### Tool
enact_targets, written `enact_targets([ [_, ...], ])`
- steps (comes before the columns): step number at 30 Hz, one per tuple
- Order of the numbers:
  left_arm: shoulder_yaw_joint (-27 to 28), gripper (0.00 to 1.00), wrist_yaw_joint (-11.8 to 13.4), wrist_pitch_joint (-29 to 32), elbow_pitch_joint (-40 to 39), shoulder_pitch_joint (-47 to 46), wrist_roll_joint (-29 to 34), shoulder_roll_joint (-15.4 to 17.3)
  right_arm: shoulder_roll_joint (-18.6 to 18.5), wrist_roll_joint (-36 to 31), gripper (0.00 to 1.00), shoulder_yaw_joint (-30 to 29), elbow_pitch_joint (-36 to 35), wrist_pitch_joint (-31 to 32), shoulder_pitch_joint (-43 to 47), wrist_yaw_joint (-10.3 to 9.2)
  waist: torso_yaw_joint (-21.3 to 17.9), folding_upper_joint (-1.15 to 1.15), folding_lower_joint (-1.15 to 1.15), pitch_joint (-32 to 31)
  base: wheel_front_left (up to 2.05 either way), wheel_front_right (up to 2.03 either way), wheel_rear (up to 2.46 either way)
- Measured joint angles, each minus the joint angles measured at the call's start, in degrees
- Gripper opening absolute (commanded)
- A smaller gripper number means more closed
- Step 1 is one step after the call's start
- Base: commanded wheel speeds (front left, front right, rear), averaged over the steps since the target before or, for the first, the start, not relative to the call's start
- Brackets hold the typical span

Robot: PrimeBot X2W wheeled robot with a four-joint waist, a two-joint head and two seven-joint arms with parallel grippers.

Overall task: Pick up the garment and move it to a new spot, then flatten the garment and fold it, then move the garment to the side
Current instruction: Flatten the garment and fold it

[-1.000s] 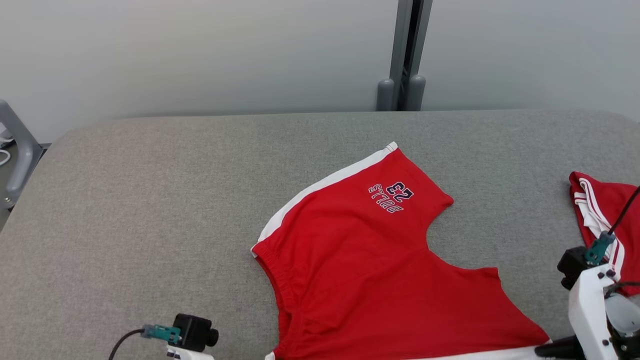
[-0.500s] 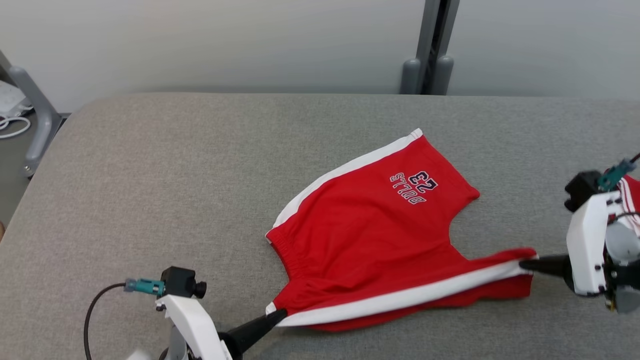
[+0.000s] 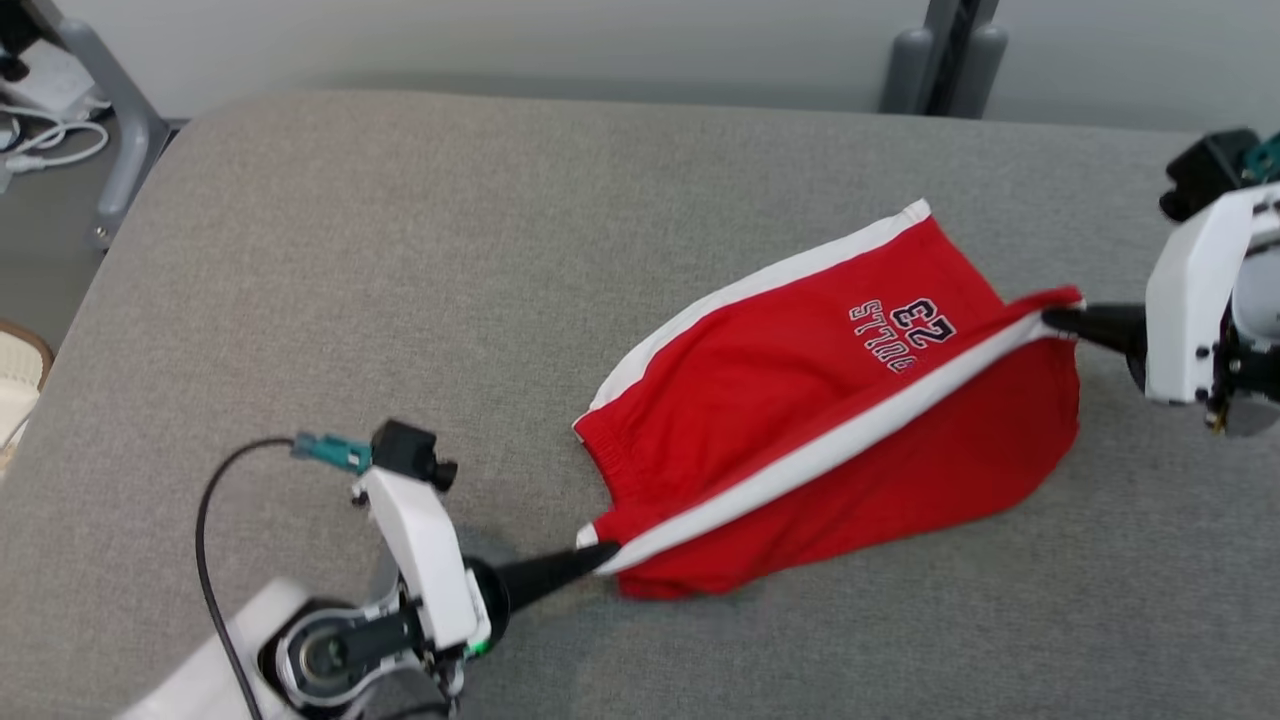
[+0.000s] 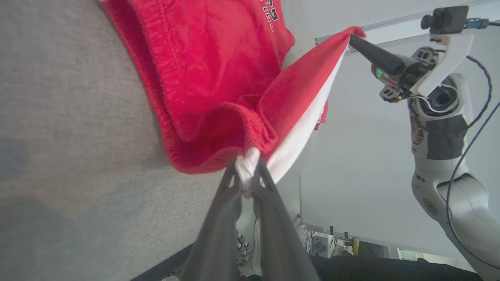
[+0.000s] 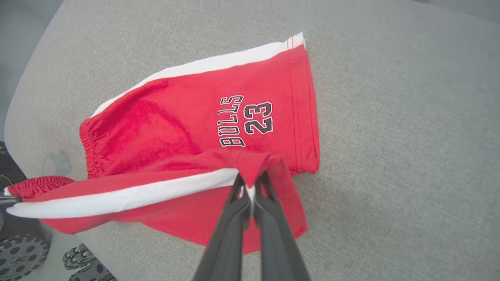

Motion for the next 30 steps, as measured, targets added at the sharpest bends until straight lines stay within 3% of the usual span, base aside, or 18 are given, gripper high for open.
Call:
enact_targets([
  [7,2.0,0.00,1.7,4.4,2.4,-8.7,-1.5,-1.1,3.2,-3.2,0.00,-1.6,4.0,-0.2,-5.9,-0.01,1.3,0.00,0.00,4.3,0.00,0.00,0.00],
  [13,3.7,0.00,2.4,4.4,6.2,-13.6,-2.1,-3.9,6.5,-5.5,0.00,-2.1,8.5,-0.1,-9.6,-0.01,1.6,0.00,0.00,7.9,0.00,0.00,0.00],
  [30,4.6,0.00,-1.0,3.3,15.1,-17.9,-1.6,-10.1,10.3,-7.3,0.00,-4.3,20.3,-1.8,-14.5,-0.01,4.7,0.00,0.00,12.8,0.00,0.00,0.00],
])
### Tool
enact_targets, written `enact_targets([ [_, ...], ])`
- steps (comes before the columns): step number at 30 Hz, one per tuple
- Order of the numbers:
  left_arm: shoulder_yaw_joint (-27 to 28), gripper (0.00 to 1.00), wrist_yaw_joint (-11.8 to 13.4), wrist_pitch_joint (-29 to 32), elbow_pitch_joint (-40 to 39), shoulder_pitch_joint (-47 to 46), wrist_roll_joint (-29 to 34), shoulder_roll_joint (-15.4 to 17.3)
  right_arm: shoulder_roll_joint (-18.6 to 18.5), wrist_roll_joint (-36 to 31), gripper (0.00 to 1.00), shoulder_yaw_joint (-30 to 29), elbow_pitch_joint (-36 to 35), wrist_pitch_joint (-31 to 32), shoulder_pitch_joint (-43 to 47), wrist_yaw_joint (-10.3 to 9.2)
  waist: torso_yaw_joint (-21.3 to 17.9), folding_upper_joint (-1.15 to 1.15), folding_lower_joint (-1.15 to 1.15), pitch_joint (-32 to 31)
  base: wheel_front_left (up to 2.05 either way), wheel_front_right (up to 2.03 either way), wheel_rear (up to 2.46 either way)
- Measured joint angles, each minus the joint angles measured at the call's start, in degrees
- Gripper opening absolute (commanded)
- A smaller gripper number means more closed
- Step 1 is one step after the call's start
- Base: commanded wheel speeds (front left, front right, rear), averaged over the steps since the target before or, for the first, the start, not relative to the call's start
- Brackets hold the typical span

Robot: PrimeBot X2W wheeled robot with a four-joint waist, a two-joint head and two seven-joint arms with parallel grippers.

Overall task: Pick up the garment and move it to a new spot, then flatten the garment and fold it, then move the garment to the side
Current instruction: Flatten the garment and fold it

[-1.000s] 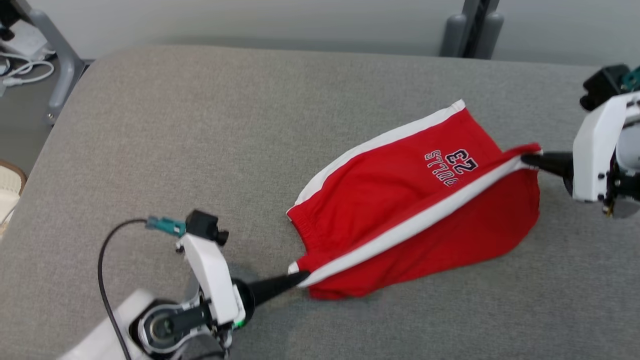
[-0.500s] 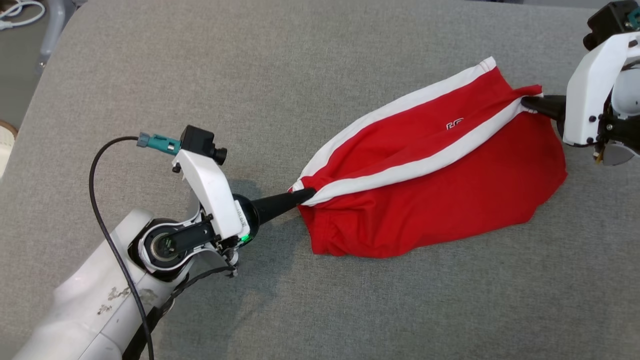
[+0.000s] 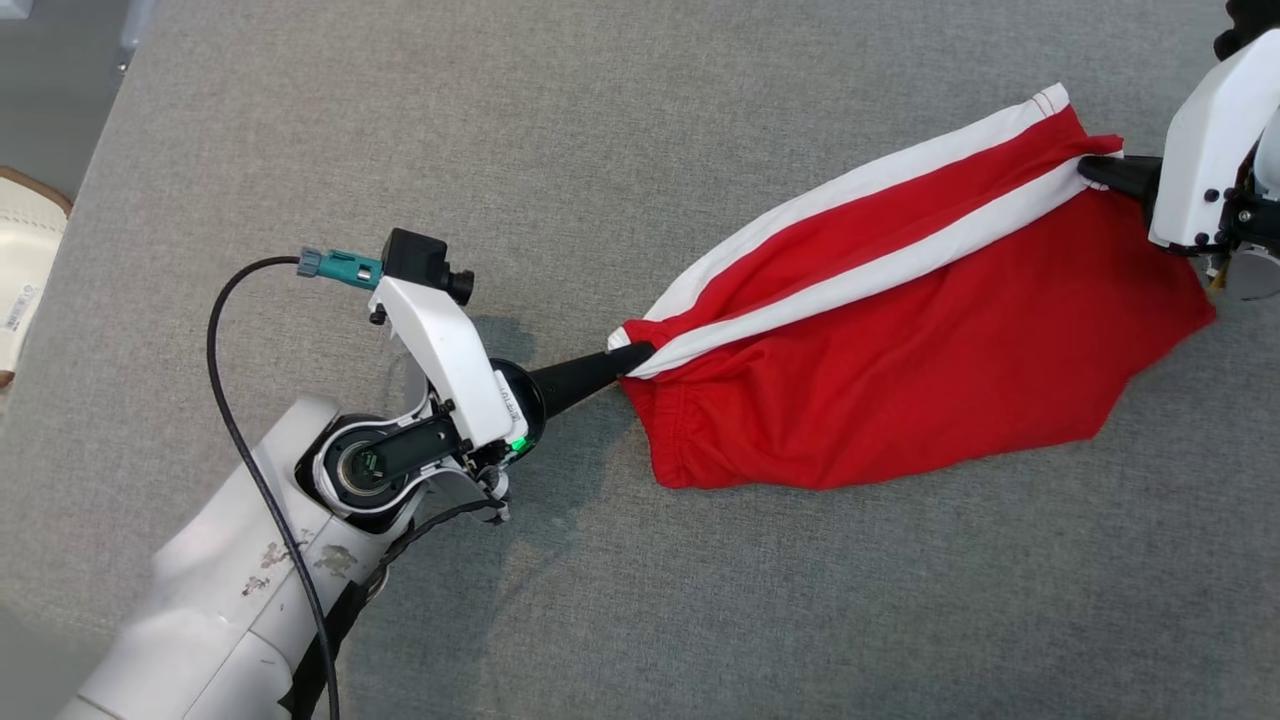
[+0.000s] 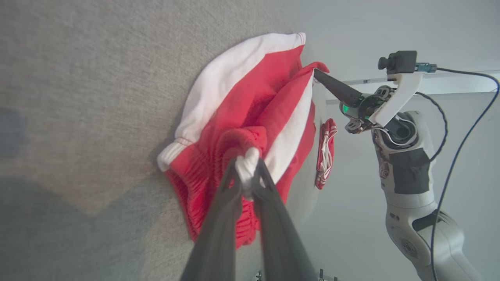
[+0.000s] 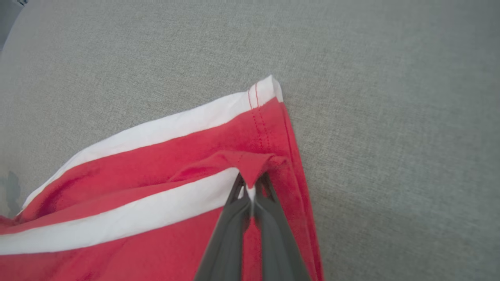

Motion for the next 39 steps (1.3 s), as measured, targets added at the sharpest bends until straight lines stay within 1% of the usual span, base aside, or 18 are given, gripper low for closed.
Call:
enact_targets([
  [1,0.2,0.00,-0.3,-0.2,0.7,-0.2,-0.1,-0.8,0.1,0.0,0.00,-0.1,0.5,-0.2,-0.1,0.00,0.5,0.00,0.00,0.3,0.00,0.00,0.00],
  [8,1.2,0.00,-0.8,-0.3,2.2,-1.0,-1.0,-2.3,0.3,-0.6,0.00,0.0,2.0,-1.5,-1.4,0.00,1.9,0.00,0.00,1.0,0.00,0.00,0.00],
  [15,1.8,0.00,-1.3,-0.3,3.0,-1.7,-1.3,-3.1,0.7,-1.3,0.00,0.0,3.6,-3.0,-2.7,0.00,2.7,0.00,0.00,1.7,0.00,0.00,0.00],
  [16,1.8,0.00,-1.3,-0.3,3.1,-1.8,-1.3,-3.2,0.7,-1.3,0.05,0.0,3.8,-3.2,-2.7,0.00,2.8,0.00,0.00,1.9,0.00,0.00,0.00],
  [17,1.8,0.00,-1.3,-0.4,3.3,-1.8,-1.3,-3.4,0.8,-1.3,0.20,0.0,3.9,-3.3,-2.7,0.00,2.9,0.00,0.00,2.0,0.00,0.00,0.00],
  [18,1.8,0.00,-1.3,-0.4,3.4,-1.9,-1.1,-3.6,0.8,-1.3,0.41,0.1,4.1,-3.6,-2.7,0.00,3.0,0.00,0.00,2.1,0.00,0.00,0.00],
  [19,1.7,0.00,-1.4,-0.5,3.5,-1.9,-0.9,-3.9,0.8,-1.5,0.65,0.1,4.1,-4.1,-2.8,0.00,3.1,0.00,0.00,2.2,0.00,0.00,0.00],
  [20,1.7,0.00,-1.4,-0.5,3.6,-1.9,-0.9,-4.1,0.8,-1.8,1.00,0.0,4.4,-4.9,-2.9,0.00,3.2,0.00,0.00,2.3,0.00,0.00,0.00],
  [23,1.8,0.00,-1.6,-0.5,3.8,-1.9,-0.9,-4.3,1.2,-1.5,1.00,-0.7,6.9,-5.3,-3.2,-0.01,3.3,0.00,0.00,2.3,0.00,0.00,0.00],
  [27,2.2,0.00,-1.8,-0.7,4.2,-2.1,-0.7,-4.5,2.1,-1.8,1.00,-0.8,6.9,-7.8,-4.0,-0.01,3.2,0.00,0.00,2.5,0.00,0.00,0.00],
  [31,3.0,0.00,-1.8,-1.6,5.0,-2.8,-0.6,-4.8,2.0,-2.2,1.00,-0.9,6.6,-10.9,-4.3,-0.01,3.0,0.00,0.00,2.5,0.00,0.00,0.00],
  [32,3.2,0.15,-1.8,-1.9,5.3,-2.9,-0.5,-4.9,2.0,-2.3,1.00,-0.9,6.2,-11.7,-4.3,-0.01,3.0,0.00,0.00,2.6,0.00,0.00,0.00],
  [33,3.4,0.49,-1.8,-2.4,5.6,-3.0,-0.4,-4.9,1.9,-2.4,1.00,-0.6,5.8,-12.5,-4.2,-0.01,2.9,0.00,0.00,2.6,0.00,0.00,0.00],
  [34,3.6,0.96,-1.8,-3.1,6.1,-3.1,-0.2,-4.9,1.9,-2.4,1.00,-0.5,5.6,-13.1,-4.2,-0.01,2.9,0.00,0.00,2.6,0.00,0.00,0.00],
  [35,3.8,1.00,-1.8,-3.7,6.6,-3.3,0.0,-5.1,1.8,-2.4,1.00,-0.4,5.3,-13.7,-4.0,-0.01,2.8,0.00,0.00,2.6,0.00,0.00,0.00],
  [39,4.4,1.00,-1.8,-5.6,8.3,-3.8,0.6,-5.8,1.1,-2.3,1.00,0.3,3.9,-16.4,-3.0,-0.01,2.6,0.00,0.00,2.3,0.00,0.00,0.00],
])
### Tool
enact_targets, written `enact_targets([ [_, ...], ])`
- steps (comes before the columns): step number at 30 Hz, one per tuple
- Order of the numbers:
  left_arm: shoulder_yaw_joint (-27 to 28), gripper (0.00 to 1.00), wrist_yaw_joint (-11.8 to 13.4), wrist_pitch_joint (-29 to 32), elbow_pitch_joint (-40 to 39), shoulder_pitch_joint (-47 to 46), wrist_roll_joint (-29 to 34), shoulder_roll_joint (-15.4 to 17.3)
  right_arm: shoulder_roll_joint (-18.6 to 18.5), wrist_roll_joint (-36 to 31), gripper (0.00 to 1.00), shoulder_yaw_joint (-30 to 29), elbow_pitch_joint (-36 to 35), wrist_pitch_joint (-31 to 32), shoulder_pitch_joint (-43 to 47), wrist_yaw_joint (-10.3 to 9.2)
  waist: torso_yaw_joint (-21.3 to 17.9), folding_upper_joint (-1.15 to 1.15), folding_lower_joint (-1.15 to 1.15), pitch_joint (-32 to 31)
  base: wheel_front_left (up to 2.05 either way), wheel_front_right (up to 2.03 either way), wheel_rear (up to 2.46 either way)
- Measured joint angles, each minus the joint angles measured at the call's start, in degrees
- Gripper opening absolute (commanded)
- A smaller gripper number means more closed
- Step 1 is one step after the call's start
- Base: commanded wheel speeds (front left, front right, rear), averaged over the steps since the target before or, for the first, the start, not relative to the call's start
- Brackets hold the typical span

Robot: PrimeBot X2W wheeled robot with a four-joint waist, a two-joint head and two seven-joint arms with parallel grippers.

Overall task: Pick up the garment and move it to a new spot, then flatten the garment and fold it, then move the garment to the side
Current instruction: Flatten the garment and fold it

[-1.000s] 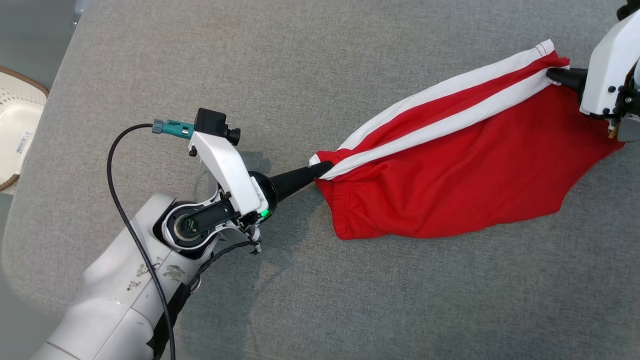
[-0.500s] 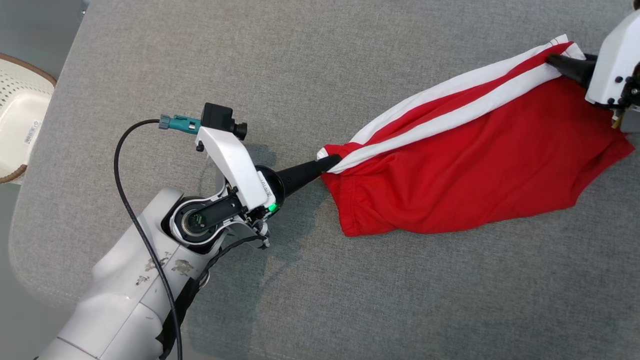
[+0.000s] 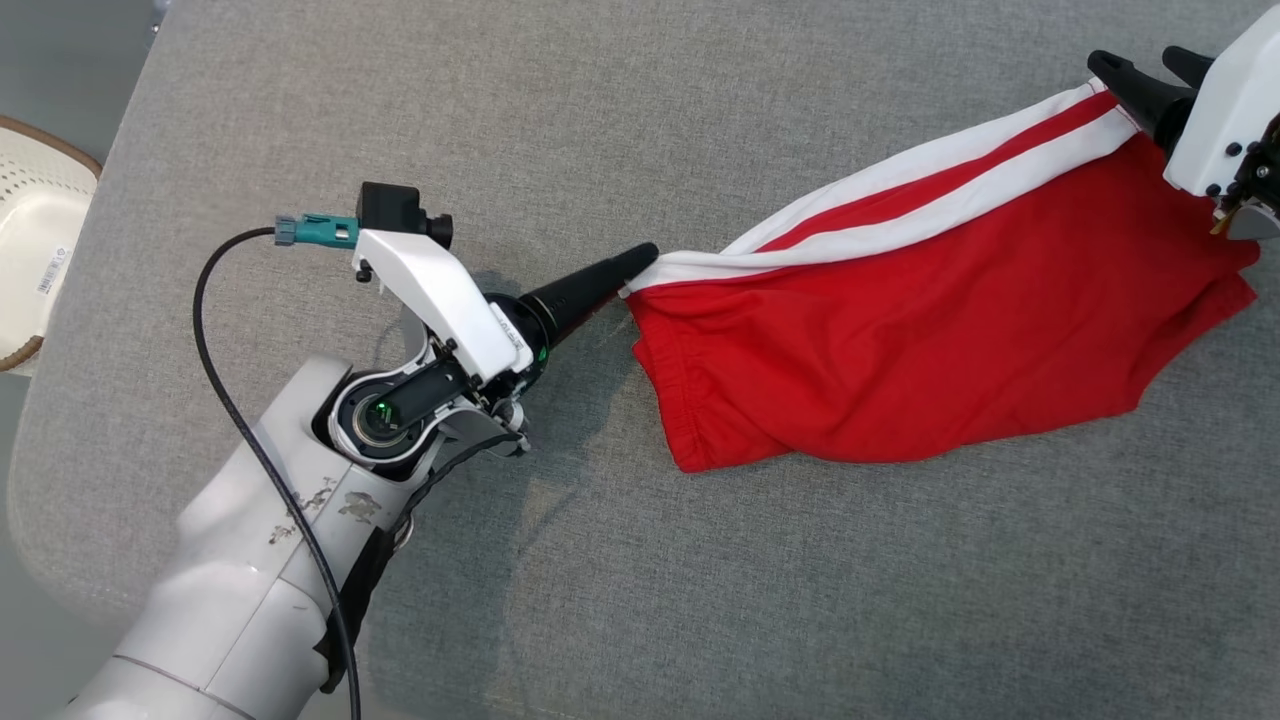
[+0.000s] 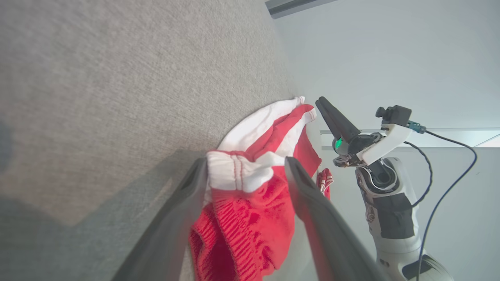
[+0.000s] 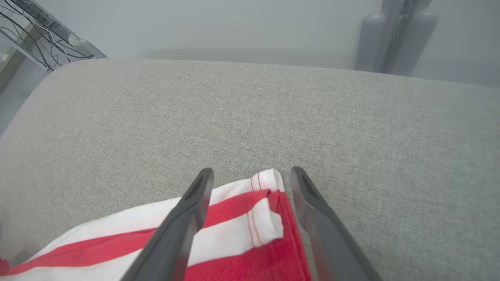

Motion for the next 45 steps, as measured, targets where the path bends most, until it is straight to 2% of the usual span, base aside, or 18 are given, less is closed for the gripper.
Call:
enact_targets([
  [8,1.0,1.00,0.0,-7.0,3.5,-0.7,3.7,0.0,-0.9,-0.8,1.00,1.5,-3.5,-11.3,2.1,0.00,-0.6,0.00,0.00,-1.8,0.00,0.00,0.00],
  [11,1.0,1.00,0.0,-13.2,4.0,-1.0,7.8,0.9,-1.1,-1.6,1.00,2.2,-4.7,-16.5,3.4,0.00,-1.0,0.00,0.00,-2.8,0.00,0.00,0.00],
  [14,2.6,1.00,-0.1,-19.2,3.7,-0.2,8.5,0.7,-1.1,-2.2,1.00,2.6,-5.8,-22.0,5.5,0.00,-1.6,0.00,0.00,-4.3,0.00,0.00,0.00],
  [20,0.0,1.00,-0.3,-34.1,-0.1,4.0,20.2,3.9,-1.2,-5.5,1.00,3.9,-6.1,-31.9,10.6,0.00,-3.3,0.00,0.00,-8.0,0.00,0.00,0.00],
  [24,-0.7,1.00,-0.4,-41.6,-1.1,8.1,25.6,5.3,-0.8,-8.1,1.00,2.9,-5.6,-35.1,14.4,0.00,-4.7,0.00,0.00,-10.6,0.00,0.00,0.00],
  [27,1.2,1.00,0.0,-43.0,-1.7,10.6,31.3,5.7,-0.2,-11.1,1.00,0.5,-5.9,-35.8,17.3,0.00,-5.9,0.00,0.00,-12.4,0.00,0.00,0.00],
  [30,8.0,1.00,1.4,-43.2,-5.7,14.2,41.2,5.1,0.3,-15.6,1.00,-4.8,-8.4,-36.0,20.6,0.00,-6.9,0.00,0.00,-13.9,0.00,0.00,0.00],
  [38,23.3,1.00,1.6,-43.2,-15.1,28.9,61.1,-1.9,5.6,-31.5,1.00,-20.6,-17.8,-36.0,34.3,0.01,-8.9,0.00,0.00,-17.2,0.00,0.00,0.00],
  [40,25.9,1.00,1.0,-43.2,-16.7,31.8,64.3,-4.0,7.6,-33.9,1.00,-23.6,-19.3,-36.1,37.8,0.01,-9.2,0.00,0.00,-17.9,0.00,0.00,0.00],
  [45,29.3,1.00,0.1,-43.2,-19.5,36.2,72.2,-6.2,11.1,-37.7,1.00,-29.4,-21.3,-36.1,43.6,0.01,-9.7,0.00,0.00,-19.0,0.00,0.00,0.00],
])
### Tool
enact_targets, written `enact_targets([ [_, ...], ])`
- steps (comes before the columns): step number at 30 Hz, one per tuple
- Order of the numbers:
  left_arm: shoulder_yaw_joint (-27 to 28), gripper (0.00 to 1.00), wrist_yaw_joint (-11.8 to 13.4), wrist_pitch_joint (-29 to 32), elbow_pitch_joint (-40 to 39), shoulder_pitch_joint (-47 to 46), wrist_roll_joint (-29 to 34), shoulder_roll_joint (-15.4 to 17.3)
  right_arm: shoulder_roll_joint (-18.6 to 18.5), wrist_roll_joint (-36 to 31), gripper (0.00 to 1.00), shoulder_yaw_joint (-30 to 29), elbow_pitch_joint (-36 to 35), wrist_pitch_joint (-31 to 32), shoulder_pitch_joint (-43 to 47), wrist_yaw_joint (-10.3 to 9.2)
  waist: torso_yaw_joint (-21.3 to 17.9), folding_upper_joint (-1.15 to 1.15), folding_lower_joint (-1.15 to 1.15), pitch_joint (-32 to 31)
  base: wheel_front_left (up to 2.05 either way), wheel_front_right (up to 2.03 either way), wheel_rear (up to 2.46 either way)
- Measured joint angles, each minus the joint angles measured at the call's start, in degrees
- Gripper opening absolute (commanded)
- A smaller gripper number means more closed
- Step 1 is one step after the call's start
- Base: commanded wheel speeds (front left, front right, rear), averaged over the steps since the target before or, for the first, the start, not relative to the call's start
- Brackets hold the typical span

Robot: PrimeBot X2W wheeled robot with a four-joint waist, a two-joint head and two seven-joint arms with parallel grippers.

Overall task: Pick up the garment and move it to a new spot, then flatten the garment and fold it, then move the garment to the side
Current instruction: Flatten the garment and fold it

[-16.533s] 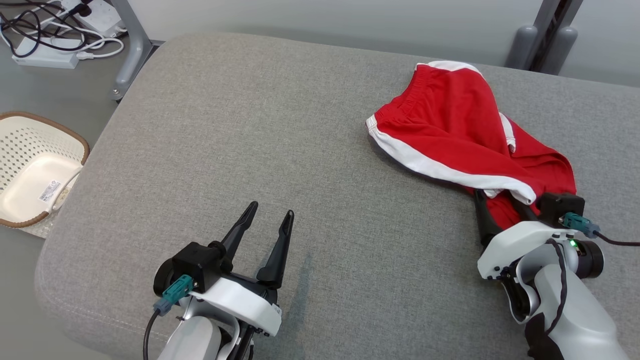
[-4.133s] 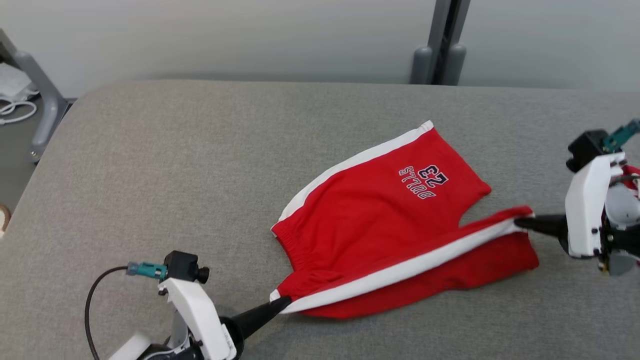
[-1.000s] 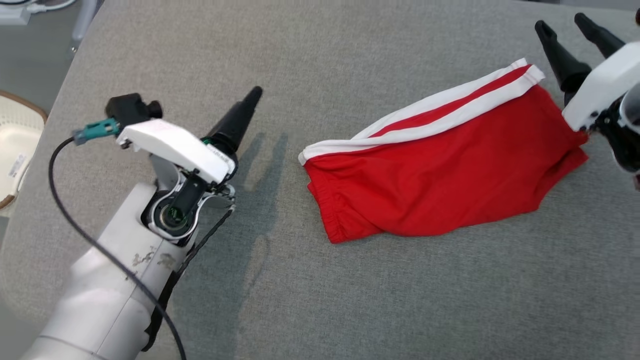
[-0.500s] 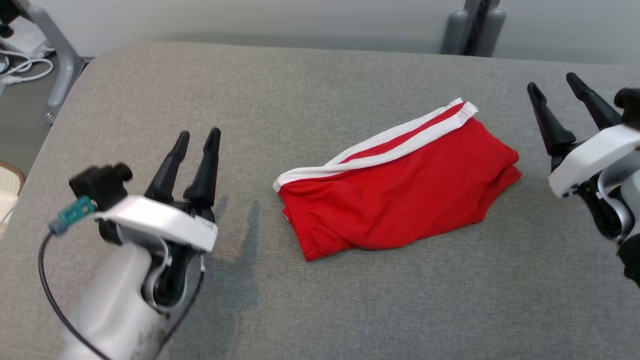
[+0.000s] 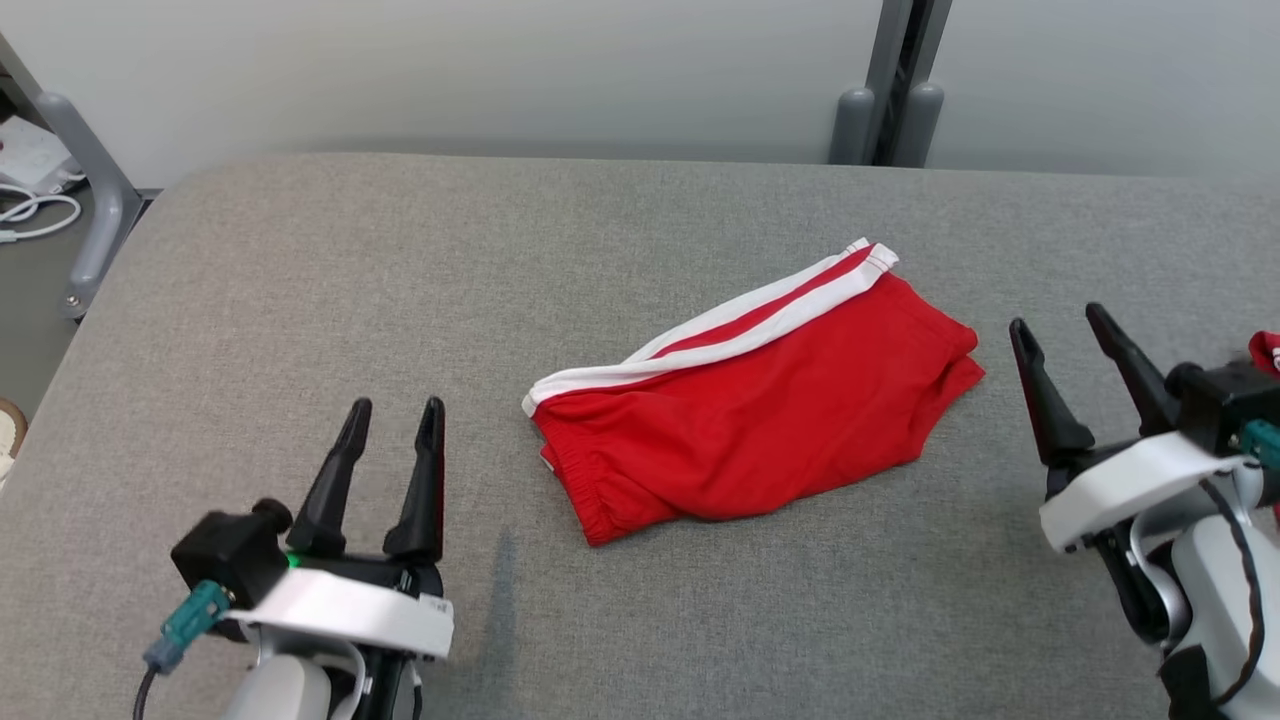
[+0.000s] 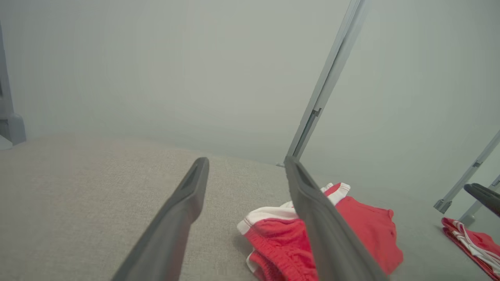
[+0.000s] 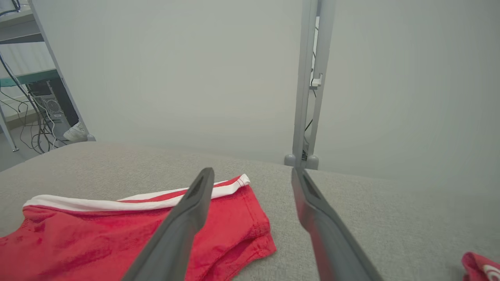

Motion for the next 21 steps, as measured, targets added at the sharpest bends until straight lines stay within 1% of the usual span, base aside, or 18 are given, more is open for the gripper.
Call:
enact_targets([
  [3,0.9,1.00,-0.1,0.0,-0.4,2.2,2.7,-0.8,1.3,-1.3,1.00,-2.2,-0.5,0.0,2.8,0.00,-0.1,0.00,0.00,-0.7,0.00,0.00,0.00],
  [6,0.6,1.00,-0.2,0.0,-0.7,3.7,5.2,-1.3,2.2,-2.1,1.00,-3.5,-0.9,0.0,4.6,0.00,-0.1,0.00,0.00,-1.3,0.00,0.00,0.00],
  [12,0.2,1.00,-0.4,0.0,-0.8,5.4,4.8,-1.4,3.5,-3.0,1.00,-4.8,-0.4,0.6,6.7,0.00,0.1,0.00,0.00,-1.9,0.00,0.00,0.00],
  [16,-1.0,1.00,-0.5,0.0,-0.8,5.4,4.1,-1.5,5.1,-0.2,1.00,-6.0,2.3,5.0,6.5,0.00,0.7,0.00,0.00,-1.5,0.00,0.00,0.00],
  [18,-1.6,1.00,-0.5,0.0,-0.7,5.3,4.0,-1.5,6.3,2.5,1.00,-6.9,3.9,7.4,5.9,-0.01,1.2,0.00,0.00,-1.2,0.00,0.00,0.00],
  [19,-1.6,1.00,-0.5,0.0,-0.7,5.3,4.0,-1.5,6.3,2.5,1.00,-6.9,3.9,7.4,5.9,-0.01,1.2,0.00,0.00,-1.2,0.00,0.00,0.00],
  [21,-1.9,1.00,-0.5,0.0,-0.7,5.0,4.0,-1.6,7.7,5.9,1.00,-8.4,5.7,10.0,4.7,-0.01,1.9,0.00,0.00,-1.0,0.00,0.00,0.00],
])
